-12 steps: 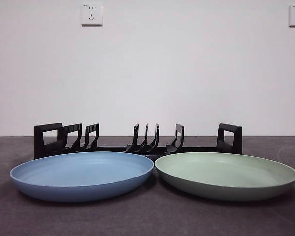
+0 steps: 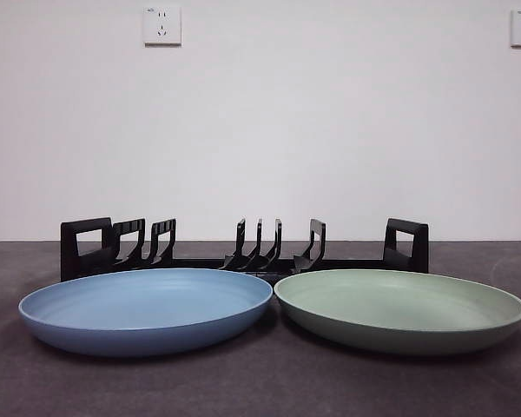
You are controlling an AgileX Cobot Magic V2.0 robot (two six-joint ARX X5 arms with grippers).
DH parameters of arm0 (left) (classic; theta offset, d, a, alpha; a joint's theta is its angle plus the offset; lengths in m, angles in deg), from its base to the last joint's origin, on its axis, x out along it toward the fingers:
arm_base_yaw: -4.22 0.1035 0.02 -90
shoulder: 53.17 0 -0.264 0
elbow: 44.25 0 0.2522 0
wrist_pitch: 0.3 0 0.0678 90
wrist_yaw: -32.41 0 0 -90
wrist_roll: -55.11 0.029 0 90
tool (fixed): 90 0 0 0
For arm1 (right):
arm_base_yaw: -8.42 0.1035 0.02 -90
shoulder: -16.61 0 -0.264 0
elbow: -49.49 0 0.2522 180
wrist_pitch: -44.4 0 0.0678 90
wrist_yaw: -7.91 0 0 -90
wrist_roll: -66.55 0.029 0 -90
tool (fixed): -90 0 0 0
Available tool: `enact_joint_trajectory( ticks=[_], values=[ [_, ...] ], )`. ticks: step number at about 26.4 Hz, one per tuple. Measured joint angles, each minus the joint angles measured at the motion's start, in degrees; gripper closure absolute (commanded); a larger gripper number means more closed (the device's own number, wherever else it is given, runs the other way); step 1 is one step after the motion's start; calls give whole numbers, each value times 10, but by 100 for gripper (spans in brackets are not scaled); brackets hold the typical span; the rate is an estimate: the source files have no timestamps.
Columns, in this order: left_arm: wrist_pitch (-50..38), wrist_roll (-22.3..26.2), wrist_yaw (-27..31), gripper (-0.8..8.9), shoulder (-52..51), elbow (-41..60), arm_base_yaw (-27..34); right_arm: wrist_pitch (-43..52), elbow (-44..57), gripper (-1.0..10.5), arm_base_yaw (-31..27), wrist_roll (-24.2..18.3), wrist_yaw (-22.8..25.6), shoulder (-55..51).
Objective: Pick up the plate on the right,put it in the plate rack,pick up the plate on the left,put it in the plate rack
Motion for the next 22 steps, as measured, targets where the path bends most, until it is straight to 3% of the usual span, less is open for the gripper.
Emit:
enact_joint_trajectory(
  ticks=[7,16,17,19,20,22],
  values=[
    [13,20,-62,819,133,-101,0,-82,-136,957,0,-61,-50,169],
    [15,25,-160,812,301,-142,-7,-205,-264,942,0,-165,-52,372],
    [15,25,-165,786,314,-142,-13,-207,-265,916,0,-170,-52,388],
    [14,25,-168,541,335,-142,-24,-209,-265,731,0,-175,-52,413],
    [14,25,-168,486,341,-142,-32,-209,-265,685,0,-175,-52,422],
    [-3,25,-169,489,349,-142,-51,-208,-265,688,0,-175,-52,436]
  ],
)
